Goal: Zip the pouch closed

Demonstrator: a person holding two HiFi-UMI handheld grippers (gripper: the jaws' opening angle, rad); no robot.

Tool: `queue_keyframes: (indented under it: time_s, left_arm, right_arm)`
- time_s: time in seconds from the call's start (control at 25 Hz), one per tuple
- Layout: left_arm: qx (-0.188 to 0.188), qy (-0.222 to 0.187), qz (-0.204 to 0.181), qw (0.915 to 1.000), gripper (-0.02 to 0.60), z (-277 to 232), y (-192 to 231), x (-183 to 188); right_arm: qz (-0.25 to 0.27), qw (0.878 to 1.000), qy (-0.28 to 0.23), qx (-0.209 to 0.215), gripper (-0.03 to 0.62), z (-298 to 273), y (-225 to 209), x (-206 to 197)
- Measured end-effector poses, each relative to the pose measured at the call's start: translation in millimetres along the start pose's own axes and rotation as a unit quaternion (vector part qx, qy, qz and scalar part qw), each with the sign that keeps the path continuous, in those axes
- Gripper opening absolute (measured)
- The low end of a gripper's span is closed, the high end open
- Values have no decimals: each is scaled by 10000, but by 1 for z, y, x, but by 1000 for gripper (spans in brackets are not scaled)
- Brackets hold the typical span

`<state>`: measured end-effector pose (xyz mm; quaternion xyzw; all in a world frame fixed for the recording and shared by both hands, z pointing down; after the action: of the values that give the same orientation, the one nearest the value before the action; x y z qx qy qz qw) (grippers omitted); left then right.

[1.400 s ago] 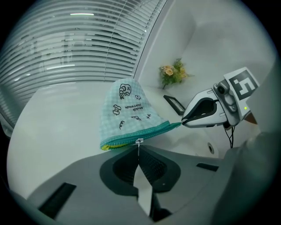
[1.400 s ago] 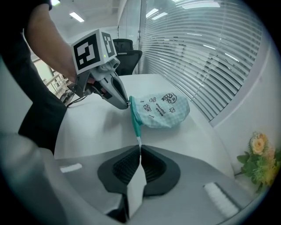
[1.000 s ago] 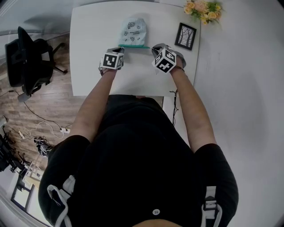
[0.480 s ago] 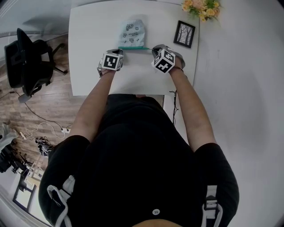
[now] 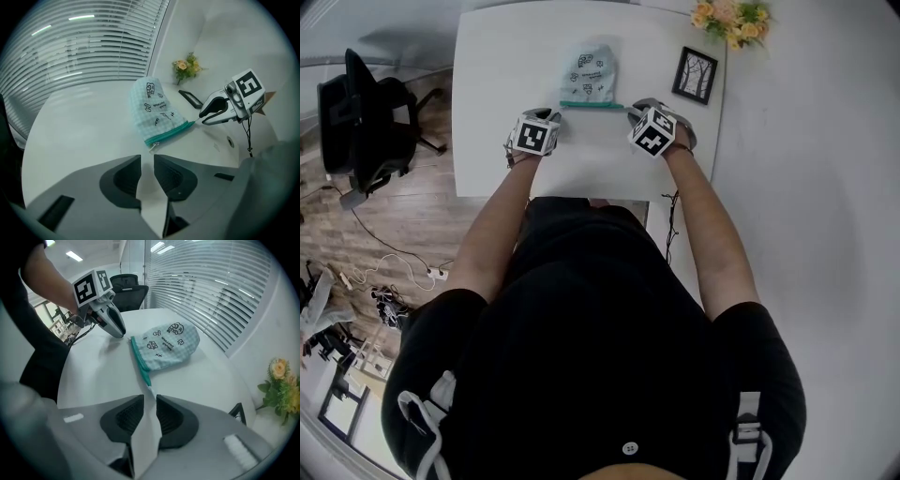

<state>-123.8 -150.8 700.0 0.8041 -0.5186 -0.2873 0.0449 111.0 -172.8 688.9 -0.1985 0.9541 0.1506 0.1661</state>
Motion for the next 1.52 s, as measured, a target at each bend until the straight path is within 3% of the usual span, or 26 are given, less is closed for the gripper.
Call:
queue_keyframes:
  time_s: [0.16,0.32,0.64,0.8,1.08,1.36,1.52]
  left_arm:
    - [-70,-234,-30,9997,98,20,-5,-5]
    - [-265,-775,-215,9964,103,47,-18,-1]
    - [-383,-1910,-739,9781,103,111,-61,16]
    - [-423,-2492,-949,9629,103,141,-90,28]
    - [-559,-3533,-1413,9231,98,199,-138,56]
    - [-541,-4136,-1978,8871,69,243,-183,81]
    - [-514,-4268,-2191,8759,44,260,-199,87]
  right_arm:
    - [-110,9998,-132,41,100,13,2,0]
    - [-401,9978,-534,17,103,38,2,6]
    - [-1150,9785,-1713,52,103,102,2,37]
    - [-1536,9582,-2412,67,101,137,-1,52]
    - [-1912,9078,-3733,-52,86,212,-1,82]
    - [-2021,8528,-4812,-172,23,276,-1,103]
    - [-2054,8359,-5087,-188,11,299,-2,110]
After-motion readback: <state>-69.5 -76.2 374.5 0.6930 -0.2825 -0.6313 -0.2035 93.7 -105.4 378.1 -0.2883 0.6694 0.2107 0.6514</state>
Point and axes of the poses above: the fingertips, and each gripper's own axes: z backward along the fingers, y to its left, x out of its top, the point moved 6 cm from there along z, backward along the fingers, and after that the axes turned 12 degrees about -x, right-handed, at the moved point
